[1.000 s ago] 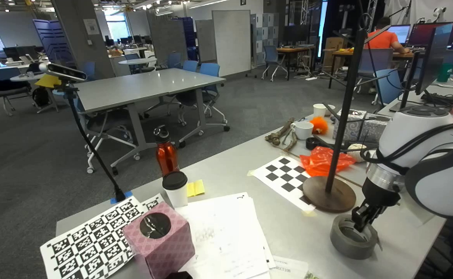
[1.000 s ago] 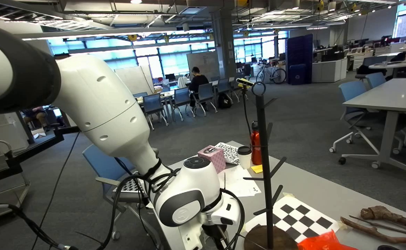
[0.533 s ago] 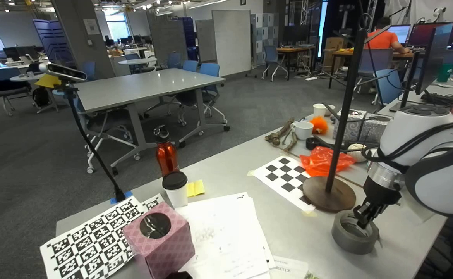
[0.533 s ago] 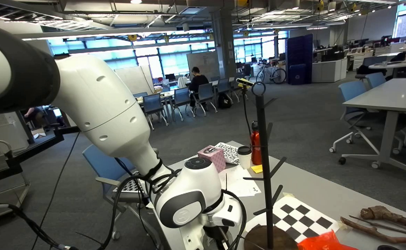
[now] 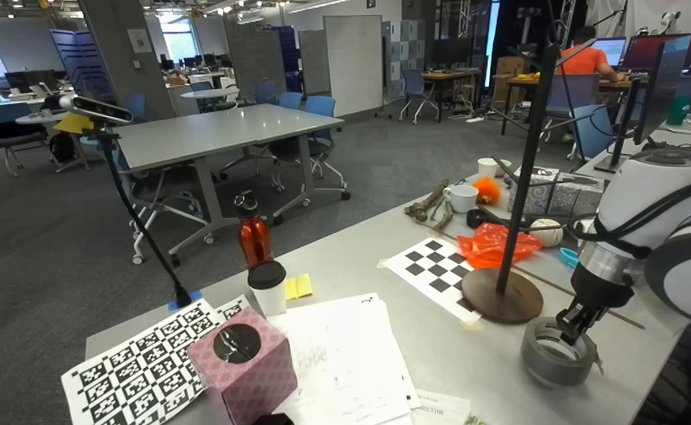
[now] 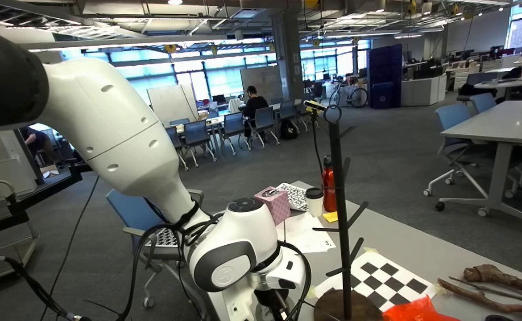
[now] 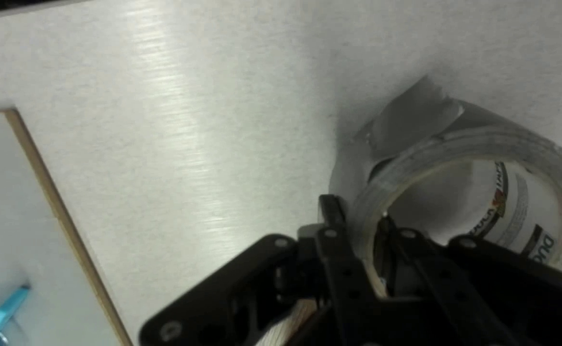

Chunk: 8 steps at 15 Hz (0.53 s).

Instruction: Place the peg on the table, hang the gray masking tape on the stand, then put it on the table

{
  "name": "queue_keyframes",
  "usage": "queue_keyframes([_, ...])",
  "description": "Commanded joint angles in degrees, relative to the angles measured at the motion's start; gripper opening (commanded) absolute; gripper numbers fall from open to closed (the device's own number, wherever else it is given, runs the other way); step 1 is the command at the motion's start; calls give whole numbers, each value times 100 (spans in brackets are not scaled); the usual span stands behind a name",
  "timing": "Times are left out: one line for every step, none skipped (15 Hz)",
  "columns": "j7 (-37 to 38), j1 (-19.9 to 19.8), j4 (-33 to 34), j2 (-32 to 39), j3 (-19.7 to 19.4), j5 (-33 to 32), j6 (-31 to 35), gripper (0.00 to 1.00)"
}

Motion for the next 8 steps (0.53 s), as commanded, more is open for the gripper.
queue_keyframes([70,214,-468,-680,-260,-247,-292,4])
queue_keyframes([121,262,-525,-787,-337,-345,-355,4])
queue_keyframes([208,339,-582,-890,-465,-506,-388,4])
queue_keyframes([281,385,-623,-984,-570,-662,-421,4])
queue_keyframes([382,444,-652,-1063,-692,-851,-427,4])
queue_keyframes([532,515,-689,-1156,-844,-1079,-404,4])
queue_keyframes([671,555,-707,-1231,-964,-1289,-389,4])
queue_keyframes([848,605,-729,-1319,-1093,-1527,-373,4])
